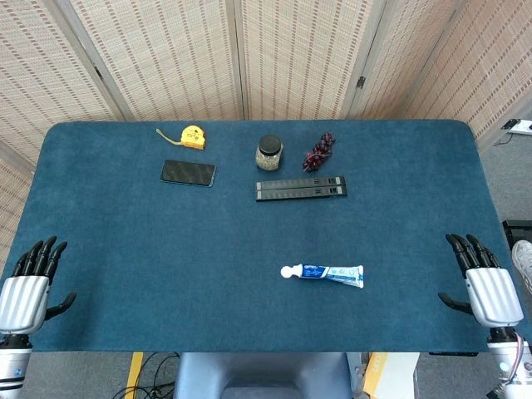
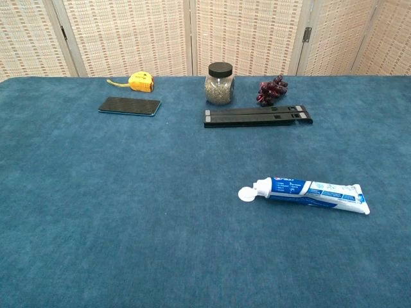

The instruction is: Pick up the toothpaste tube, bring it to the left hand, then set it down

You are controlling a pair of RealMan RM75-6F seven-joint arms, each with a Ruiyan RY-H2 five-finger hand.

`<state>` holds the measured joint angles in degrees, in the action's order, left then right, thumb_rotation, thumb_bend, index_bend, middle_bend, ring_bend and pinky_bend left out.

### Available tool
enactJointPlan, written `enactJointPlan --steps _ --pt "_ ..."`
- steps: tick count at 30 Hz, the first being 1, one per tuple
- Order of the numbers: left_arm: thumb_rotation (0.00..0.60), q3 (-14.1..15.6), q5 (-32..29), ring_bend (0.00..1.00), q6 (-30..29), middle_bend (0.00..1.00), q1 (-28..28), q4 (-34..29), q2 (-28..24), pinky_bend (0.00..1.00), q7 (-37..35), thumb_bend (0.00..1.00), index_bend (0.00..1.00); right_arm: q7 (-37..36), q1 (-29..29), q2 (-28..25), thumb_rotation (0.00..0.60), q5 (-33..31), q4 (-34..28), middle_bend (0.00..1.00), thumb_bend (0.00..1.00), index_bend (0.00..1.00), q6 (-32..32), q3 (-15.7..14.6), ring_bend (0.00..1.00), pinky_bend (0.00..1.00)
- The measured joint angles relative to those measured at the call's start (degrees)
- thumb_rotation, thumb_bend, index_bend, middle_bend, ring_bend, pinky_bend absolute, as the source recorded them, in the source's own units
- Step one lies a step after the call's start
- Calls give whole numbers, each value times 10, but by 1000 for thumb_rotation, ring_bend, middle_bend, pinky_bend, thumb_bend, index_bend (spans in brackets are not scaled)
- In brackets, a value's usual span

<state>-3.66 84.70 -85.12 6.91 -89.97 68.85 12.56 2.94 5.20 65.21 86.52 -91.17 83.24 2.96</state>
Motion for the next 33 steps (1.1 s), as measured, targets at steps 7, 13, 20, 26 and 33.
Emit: enactJointPlan --steps 7,13,20,26,33 --pt "600 2 1 33 -2 55 -2 -2 -2 169 -1 231 108 -5 1 1 600 4 3 150 109 28 -1 -2 65 156" --pt "600 3 4 33 -6 55 -3 -7 -4 170 -2 231 108 -11 1 1 600 13 6 158 110 28 4 -4 73 156" --pt "600 1 7 34 -8 55 -2 -12 -8 169 -3 231 113 -10 16 7 600 29 2 243 109 64 -13 -7 158 181" --pt "600 2 11 34 -9 55 -1 -17 -11 169 -13 231 123 -8 45 26 600 34 -3 338 109 158 -53 -6 236 263" --pt "600 4 11 34 -13 55 -5 -18 -16 169 -20 231 125 24 86 59 600 26 -9 353 109 189 -117 -2 262 324"
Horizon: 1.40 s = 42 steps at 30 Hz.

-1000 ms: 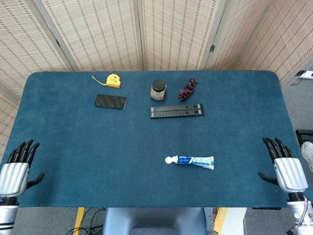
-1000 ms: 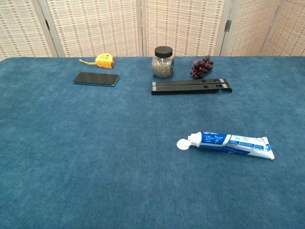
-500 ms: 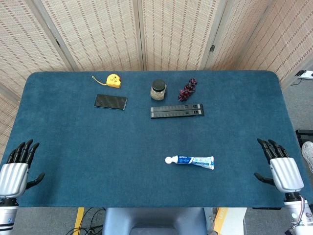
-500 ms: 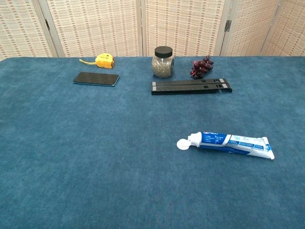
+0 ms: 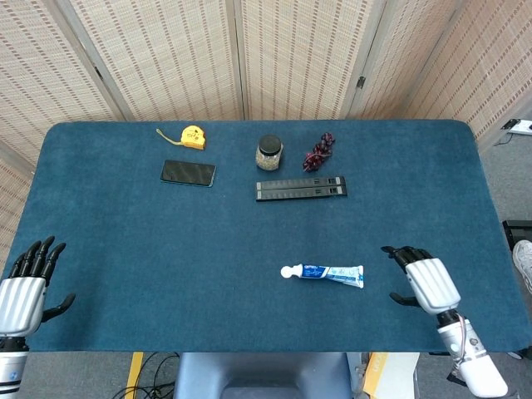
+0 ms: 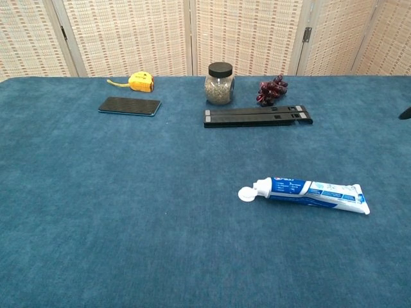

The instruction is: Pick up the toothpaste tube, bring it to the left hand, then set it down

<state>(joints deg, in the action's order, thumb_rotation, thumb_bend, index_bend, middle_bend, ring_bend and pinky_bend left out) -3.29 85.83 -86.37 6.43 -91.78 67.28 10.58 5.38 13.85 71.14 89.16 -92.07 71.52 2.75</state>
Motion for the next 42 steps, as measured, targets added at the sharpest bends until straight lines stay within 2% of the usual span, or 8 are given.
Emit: enactJointPlan --steps 3,8,18,24,31,42 --pt "600 0 -2 34 3 55 0 -2 -2 169 -9 231 128 19 18 19 600 -8 -3 353 106 209 -24 4 265 331" --pt "600 3 -1 34 6 55 0 -2 -3 169 -17 231 142 43 40 56 600 -24 4 347 105 296 -46 12 265 331" --pt "600 6 -3 35 15 55 1 11 -1 169 -41 231 150 85 87 130 600 -76 45 347 110 297 -110 23 265 335" --pt "600 6 -3 35 17 55 1 21 2 170 -52 231 158 107 108 167 600 -101 73 371 120 323 -128 31 270 349" --pt "600 7 -6 36 19 55 0 31 3 169 -61 231 164 119 131 197 600 -126 103 388 144 345 -147 41 285 362" --pt "600 6 -7 36 19 55 0 44 9 169 -72 231 158 134 156 218 600 -150 118 410 181 376 -165 42 301 369"
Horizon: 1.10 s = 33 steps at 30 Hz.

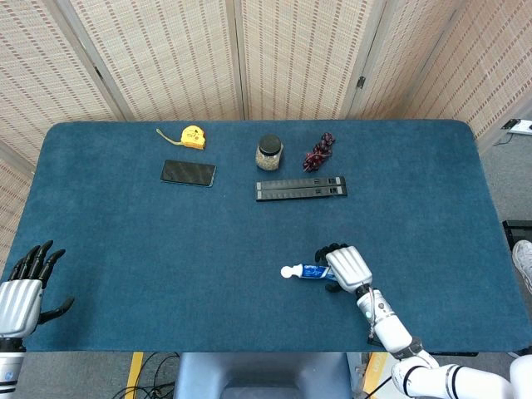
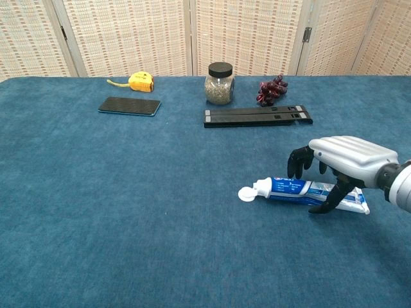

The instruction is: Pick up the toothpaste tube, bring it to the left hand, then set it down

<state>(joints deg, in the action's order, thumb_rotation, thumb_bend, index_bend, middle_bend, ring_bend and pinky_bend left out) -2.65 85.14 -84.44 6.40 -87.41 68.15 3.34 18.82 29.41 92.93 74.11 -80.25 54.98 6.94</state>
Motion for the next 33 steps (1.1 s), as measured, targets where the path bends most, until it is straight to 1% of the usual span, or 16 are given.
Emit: enactJointPlan --steps 8,11,21,28,33 --pt "600 0 -1 36 1 55 0 4 1 169 -2 231 163 2 10 6 600 -10 8 422 210 400 -5 0 316 370" --pt "600 0 -1 36 1 55 0 5 2 169 -2 231 163 3 12 6 600 -13 8 426 234 405 -5 0 321 371" --pt "600 2 -3 36 4 55 -1 10 4 169 -6 231 167 8 15 -1 600 -20 -5 429 265 407 -3 -9 325 384" --pt "600 3 -2 36 5 55 -1 12 3 169 -7 231 167 23 18 -9 600 -33 -19 434 308 409 -4 -11 328 384" --pt "600 3 -3 37 5 55 -2 14 4 169 -8 231 167 35 22 -10 600 -47 -21 449 333 432 -7 -13 343 395"
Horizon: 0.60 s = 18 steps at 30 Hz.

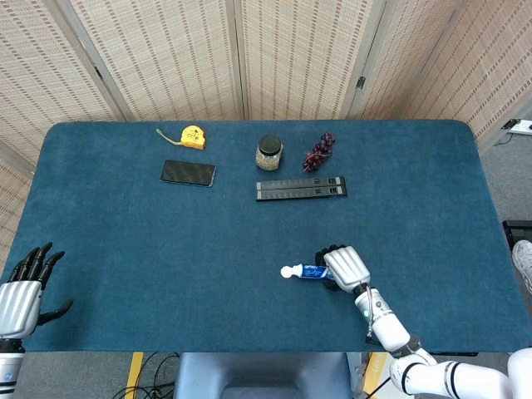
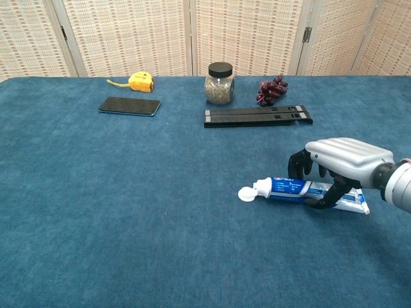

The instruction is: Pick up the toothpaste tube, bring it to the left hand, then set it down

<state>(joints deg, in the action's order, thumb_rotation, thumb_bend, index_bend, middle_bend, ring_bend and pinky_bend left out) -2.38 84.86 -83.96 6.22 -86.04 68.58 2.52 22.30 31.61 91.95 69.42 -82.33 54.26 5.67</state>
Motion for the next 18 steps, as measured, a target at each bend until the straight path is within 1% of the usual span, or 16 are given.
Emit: enactJointPlan --steps 6,8,11,15,18 --pt "600 0 1 36 3 55 2 2 1 170 1 231 167 5 5 5 600 -6 2 483 389 477 2 0 377 410" --pt "600 0 2 36 3 55 3 2 1 170 0 231 167 6 7 6 600 -7 2 503 425 501 2 1 398 421" --pt "600 -2 3 37 7 55 6 4 2 169 -3 231 167 4 8 7 600 -4 4 532 516 533 6 2 434 451" --pt "600 -8 4 42 19 57 20 9 3 169 -13 231 167 -12 9 7 600 7 6 566 609 575 11 3 475 496" --pt "600 -17 6 48 32 60 37 12 3 169 -23 231 167 -38 10 6 600 22 6 591 643 605 17 6 504 517"
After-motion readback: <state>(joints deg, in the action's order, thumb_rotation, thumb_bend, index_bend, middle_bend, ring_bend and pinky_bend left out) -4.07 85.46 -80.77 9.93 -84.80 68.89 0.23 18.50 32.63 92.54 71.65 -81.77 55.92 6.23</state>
